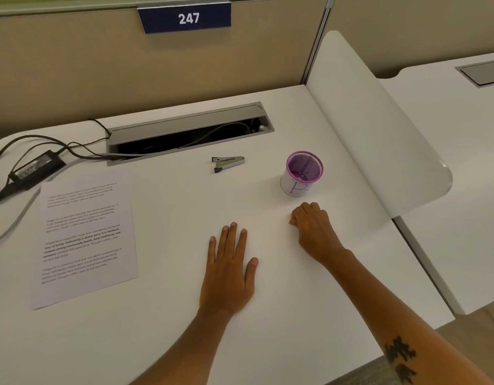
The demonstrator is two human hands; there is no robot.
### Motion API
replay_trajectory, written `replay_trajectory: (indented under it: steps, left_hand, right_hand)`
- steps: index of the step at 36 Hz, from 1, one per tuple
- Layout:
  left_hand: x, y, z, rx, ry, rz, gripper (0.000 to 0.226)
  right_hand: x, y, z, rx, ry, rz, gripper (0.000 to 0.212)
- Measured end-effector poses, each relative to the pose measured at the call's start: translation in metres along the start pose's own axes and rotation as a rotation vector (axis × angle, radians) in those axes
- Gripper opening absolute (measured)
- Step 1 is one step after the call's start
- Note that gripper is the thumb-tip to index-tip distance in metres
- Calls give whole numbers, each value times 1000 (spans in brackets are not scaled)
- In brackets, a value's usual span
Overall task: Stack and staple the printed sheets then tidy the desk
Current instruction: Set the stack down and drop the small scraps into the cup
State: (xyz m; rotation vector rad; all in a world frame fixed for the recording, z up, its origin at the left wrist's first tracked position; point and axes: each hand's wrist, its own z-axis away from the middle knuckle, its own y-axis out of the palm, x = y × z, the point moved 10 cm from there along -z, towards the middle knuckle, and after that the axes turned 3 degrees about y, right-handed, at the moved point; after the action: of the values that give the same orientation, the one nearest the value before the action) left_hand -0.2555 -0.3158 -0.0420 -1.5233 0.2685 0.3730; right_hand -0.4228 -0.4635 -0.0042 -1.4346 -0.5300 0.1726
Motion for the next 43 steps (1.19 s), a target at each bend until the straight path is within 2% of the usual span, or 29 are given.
replay_trajectory:
  steps: [7, 11, 18, 22, 24, 29, 34, 43]
  left_hand:
    - [-1, -1, 0, 2, 0, 0, 70]
    - [-2, -2, 0, 6, 2, -2, 70]
    - [-2, -2, 1, 9, 8, -3, 69]
    - [-2, -2, 1, 9, 9, 2, 69]
    - [-2, -3, 1, 6, 11, 0, 69]
    - [-2, -2, 1, 4, 8, 4, 69]
    - [-3, -4, 0, -6, 13, 8, 68]
    - [-3, -4, 1, 3, 11, 8, 69]
  right_hand:
    - [-12, -32, -5, -84, 38, -141, 18]
    - [-8, -77, -21, -182, 46, -182, 42]
    - [-18, -121, -61, -228, 151, -240, 14]
    - [-31, -116, -80, -207, 216, -266, 21]
    - [-32, -118, -82, -211, 236, -293, 16]
    - [-28, -127, -79, -263, 175, -284, 7]
    - [-27, -132, -77, -285, 165, -273, 16]
    - [-30, -138, -70, -346, 168, -303, 18]
